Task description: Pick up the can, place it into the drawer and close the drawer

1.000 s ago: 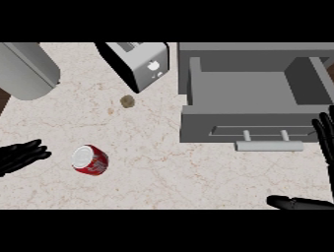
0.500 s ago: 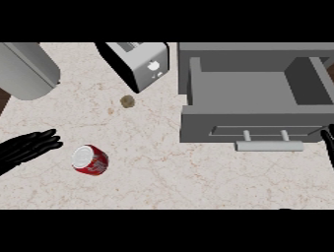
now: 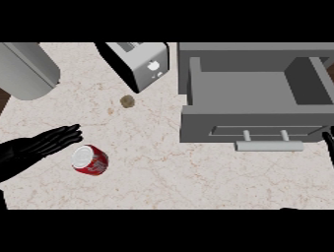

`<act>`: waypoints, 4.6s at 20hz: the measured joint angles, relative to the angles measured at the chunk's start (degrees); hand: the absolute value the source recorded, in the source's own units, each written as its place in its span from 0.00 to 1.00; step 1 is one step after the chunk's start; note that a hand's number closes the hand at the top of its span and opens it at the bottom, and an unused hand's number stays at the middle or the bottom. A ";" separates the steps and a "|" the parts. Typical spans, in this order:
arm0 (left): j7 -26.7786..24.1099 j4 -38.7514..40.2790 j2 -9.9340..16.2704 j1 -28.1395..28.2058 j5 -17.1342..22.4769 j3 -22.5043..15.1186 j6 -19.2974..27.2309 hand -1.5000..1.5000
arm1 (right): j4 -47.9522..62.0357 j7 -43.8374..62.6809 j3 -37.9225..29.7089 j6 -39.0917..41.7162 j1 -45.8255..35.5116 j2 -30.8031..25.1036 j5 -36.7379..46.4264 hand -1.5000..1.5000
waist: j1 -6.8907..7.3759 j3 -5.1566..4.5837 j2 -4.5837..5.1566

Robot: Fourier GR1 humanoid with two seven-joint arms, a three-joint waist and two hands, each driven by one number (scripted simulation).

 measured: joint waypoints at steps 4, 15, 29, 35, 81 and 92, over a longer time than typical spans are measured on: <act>-1.90 1.96 -2.10 -0.06 -4.79 1.13 -0.51 0.00 | 0.81 -0.27 -1.69 1.36 -0.66 -0.68 -1.00 0.00 | 0.04 -0.01 -0.01; -15.06 13.08 -4.57 -3.46 -24.22 3.00 1.79 0.00 | 1.58 -0.96 -2.90 3.02 -0.57 -0.38 -1.31 0.00 | -0.15 -0.05 0.05; -33.68 30.78 0.22 -8.59 -36.98 -4.41 13.35 0.00 | 1.24 -1.14 -1.62 2.91 -0.91 1.03 0.35 0.00 | -0.62 -0.10 0.23; -40.01 39.31 2.03 -11.68 -39.10 -7.89 17.98 0.00 | 0.92 -0.15 -1.94 2.40 -2.38 1.00 0.18 0.00 | -0.94 -0.13 0.34; -52.14 61.41 -6.22 -23.07 -40.91 -22.91 27.89 1.00 | -5.51 4.14 -4.24 3.91 0.25 1.16 -3.05 0.00 | -0.34 0.08 -0.01; -46.92 54.68 -7.76 -20.68 -34.85 -24.27 24.16 1.00 | -5.85 2.38 -4.51 4.50 2.42 2.23 -3.05 0.00 | 0.10 0.05 -0.16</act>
